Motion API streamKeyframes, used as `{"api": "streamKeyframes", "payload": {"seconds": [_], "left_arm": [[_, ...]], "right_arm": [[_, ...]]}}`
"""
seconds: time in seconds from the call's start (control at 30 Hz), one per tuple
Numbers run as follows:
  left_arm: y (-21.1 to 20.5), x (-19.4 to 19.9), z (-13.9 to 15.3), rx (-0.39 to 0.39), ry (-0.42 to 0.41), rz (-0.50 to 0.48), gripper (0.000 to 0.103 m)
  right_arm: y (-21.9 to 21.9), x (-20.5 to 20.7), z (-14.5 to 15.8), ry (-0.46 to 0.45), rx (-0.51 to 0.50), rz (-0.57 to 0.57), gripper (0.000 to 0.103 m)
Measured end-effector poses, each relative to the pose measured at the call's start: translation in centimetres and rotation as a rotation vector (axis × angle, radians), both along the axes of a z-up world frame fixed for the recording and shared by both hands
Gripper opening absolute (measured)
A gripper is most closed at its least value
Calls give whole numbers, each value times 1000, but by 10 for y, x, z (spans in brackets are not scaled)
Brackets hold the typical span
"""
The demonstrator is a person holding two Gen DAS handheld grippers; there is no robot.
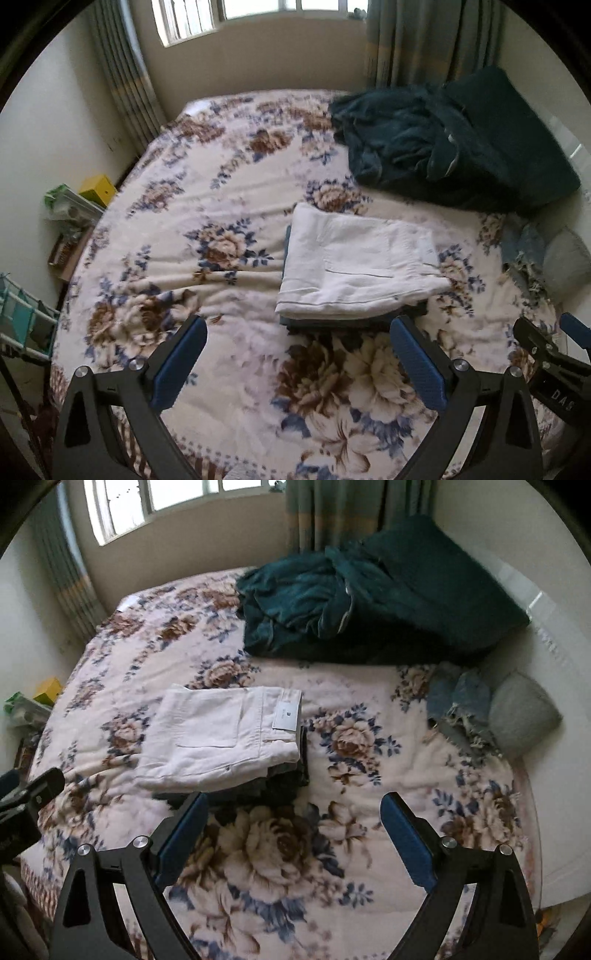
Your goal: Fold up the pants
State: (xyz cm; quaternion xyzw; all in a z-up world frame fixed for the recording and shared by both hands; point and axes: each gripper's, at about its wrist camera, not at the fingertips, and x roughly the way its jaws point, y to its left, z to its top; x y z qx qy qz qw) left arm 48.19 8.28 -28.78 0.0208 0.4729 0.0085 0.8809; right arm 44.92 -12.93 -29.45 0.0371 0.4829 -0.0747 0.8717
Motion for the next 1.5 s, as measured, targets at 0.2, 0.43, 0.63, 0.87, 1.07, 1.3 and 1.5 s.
{"api": "streamKeyframes", "payload": {"seconds": [0.2, 0.43, 0.63, 0.87, 1.07, 1.3, 1.5], "left_arm": [[-9, -72, 65, -17, -87, 11, 102], [-13, -160, 137, -59, -161, 19, 102], [-10, -216, 188, -55, -224, -7, 102], [-4, -258, 218, -31, -268, -31, 102], [0, -277, 227, -2, -296, -18, 102], [4, -276, 227, 0, -304, 6, 102], [7, -256, 220, -15, -306, 31, 103]], "right_arm": [[0, -81, 81, -64, -15, 43, 96], [2, -173, 172, -147, -21, 70, 96], [13, -246, 240, -226, -49, 89, 96], [23, -301, 290, -284, -55, 90, 96], [29, -327, 313, -298, -51, 109, 96], [30, -327, 317, -307, -47, 118, 96], [26, -300, 305, -309, -69, 87, 99]]}}
